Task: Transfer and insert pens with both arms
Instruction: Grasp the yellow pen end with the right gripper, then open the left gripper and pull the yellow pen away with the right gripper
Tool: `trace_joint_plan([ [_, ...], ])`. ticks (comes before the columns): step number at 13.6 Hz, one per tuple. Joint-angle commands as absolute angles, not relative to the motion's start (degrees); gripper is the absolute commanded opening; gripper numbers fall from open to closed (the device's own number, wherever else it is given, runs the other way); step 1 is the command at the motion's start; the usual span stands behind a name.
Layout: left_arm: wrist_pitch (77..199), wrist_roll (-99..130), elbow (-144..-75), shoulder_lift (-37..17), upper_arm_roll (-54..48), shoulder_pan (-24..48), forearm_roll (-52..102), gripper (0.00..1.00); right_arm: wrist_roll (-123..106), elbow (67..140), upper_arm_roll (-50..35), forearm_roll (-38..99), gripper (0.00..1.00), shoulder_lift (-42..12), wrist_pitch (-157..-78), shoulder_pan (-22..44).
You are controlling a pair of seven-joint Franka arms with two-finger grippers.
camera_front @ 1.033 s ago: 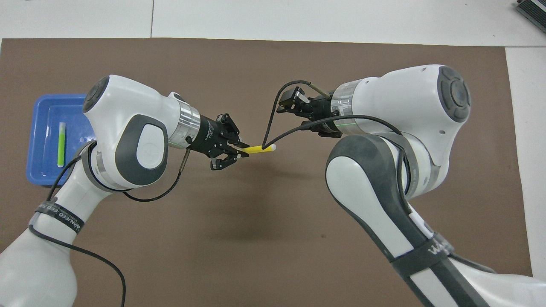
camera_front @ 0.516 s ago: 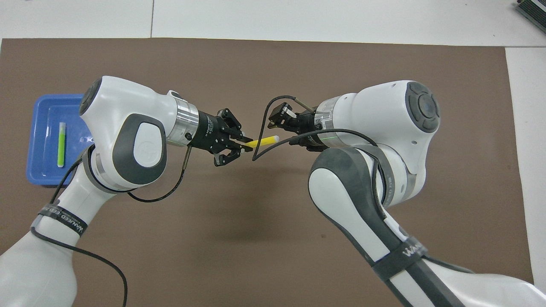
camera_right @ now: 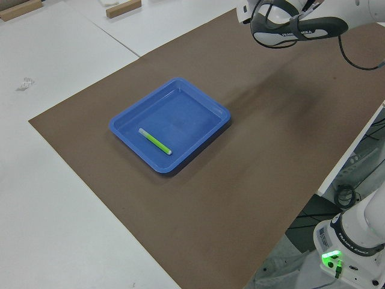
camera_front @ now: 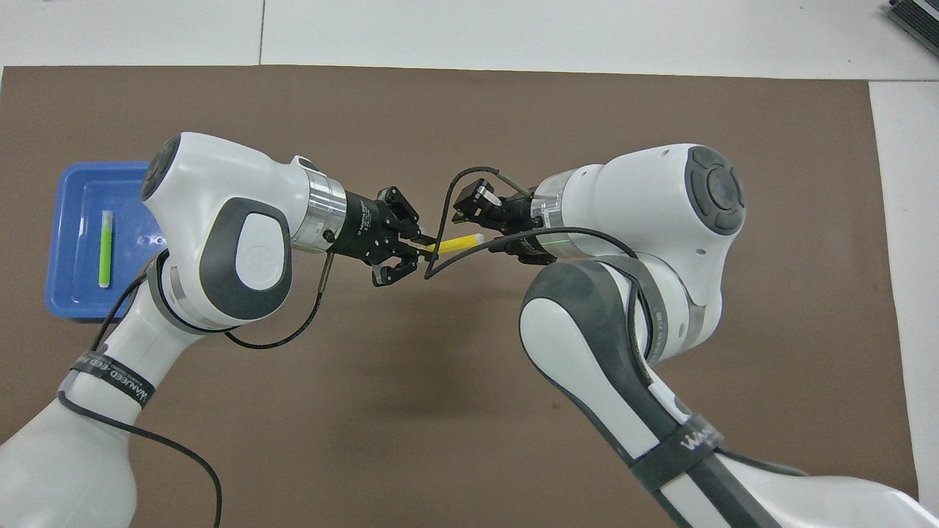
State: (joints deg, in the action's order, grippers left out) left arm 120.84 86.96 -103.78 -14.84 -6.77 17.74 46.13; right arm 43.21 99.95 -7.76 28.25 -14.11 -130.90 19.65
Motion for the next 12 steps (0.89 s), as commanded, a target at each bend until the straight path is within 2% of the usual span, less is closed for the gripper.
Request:
trace_joint_plan([
  [1, 123.65, 89.73, -104.94, -13.54, -5.89, 19.69, 47.02, 0.0, 44.21, 100.2, -7.82, 29.71, 0.68, -14.06, -132.28, 20.04],
  [4, 123.49, 89.74, -104.94, -13.54, -5.89, 19.69, 47.02, 0.0, 44.21, 100.37, -7.82, 29.71, 0.61, -13.97, -132.28, 20.13],
  [7, 123.49, 89.65, -105.03, -13.54, -5.89, 19.69, 46.85, 0.0, 44.21, 100.37, -7.82, 29.79, 0.47, -13.97, -132.1, 20.74],
  [9, 123.49, 89.65, -105.03, -13.54, -5.89, 19.69, 46.85, 0.0, 44.21, 100.37, -7.82, 29.79, 0.32, -13.97, -132.01, 20.74],
  [12, 123.4, 89.65, -105.12, -13.54, -5.89, 19.69, 46.85, 0.0, 43.6, 100.37, -7.82, 29.71, 0.0, -13.97, -131.4, 20.48],
])
